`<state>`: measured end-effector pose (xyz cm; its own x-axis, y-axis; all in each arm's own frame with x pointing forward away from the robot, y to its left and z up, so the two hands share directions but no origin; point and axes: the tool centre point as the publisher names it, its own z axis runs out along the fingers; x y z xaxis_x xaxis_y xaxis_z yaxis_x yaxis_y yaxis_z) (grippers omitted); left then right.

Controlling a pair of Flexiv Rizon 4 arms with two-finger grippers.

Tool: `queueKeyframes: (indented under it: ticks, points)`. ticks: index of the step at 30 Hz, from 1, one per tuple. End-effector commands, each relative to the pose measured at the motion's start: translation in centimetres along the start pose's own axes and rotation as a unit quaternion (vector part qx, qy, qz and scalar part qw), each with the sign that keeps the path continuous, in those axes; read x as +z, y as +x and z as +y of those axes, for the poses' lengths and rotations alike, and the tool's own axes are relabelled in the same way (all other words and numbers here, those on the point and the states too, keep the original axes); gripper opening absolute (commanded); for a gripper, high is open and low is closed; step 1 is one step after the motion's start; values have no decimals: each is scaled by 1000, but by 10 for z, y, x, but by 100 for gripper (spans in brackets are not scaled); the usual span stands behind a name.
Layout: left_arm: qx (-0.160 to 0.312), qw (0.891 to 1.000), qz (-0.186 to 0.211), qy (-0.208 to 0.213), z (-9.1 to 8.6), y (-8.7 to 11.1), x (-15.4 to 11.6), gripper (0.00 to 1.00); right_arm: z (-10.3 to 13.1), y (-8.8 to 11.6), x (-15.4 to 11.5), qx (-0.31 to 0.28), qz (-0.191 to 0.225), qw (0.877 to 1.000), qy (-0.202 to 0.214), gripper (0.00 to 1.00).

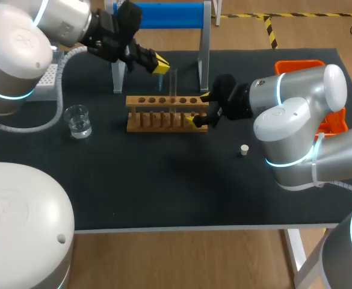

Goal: Invert the test tube, pick up the pipette, mount the tip to pipette, aspirate from beaker and dispense into the tube, eject the tip, return the pipette, and cap with the stopper.

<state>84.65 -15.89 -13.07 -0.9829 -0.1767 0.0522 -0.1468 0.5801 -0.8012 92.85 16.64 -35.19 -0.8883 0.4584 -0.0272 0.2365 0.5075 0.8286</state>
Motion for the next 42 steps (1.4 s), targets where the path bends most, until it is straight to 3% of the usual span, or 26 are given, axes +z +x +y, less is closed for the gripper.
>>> queueKeyframes:
  ticks: [1, 13, 26, 34, 42]
  points:
    - [0, 1000, -2, 9, -5, 6, 13, 0, 1, 0, -1, 0, 1, 1000, 2, 100]
    - [8, 1000, 6, 20, -18, 14, 26, 0, 1, 0, -1, 0, 1, 1000, 2, 100]
    - [8, 1000, 6, 20, -18, 14, 26, 0, 1, 0, -1, 0, 1, 1000, 2, 100]
    - [8, 1000, 6, 20, -18, 14, 26, 0, 3, 0, -59, -2, -13, 999, -47, 100]
    - [8, 1000, 6, 20, -18, 14, 26, 0, 7, 11, -116, -8, 17, 994, -112, 100]
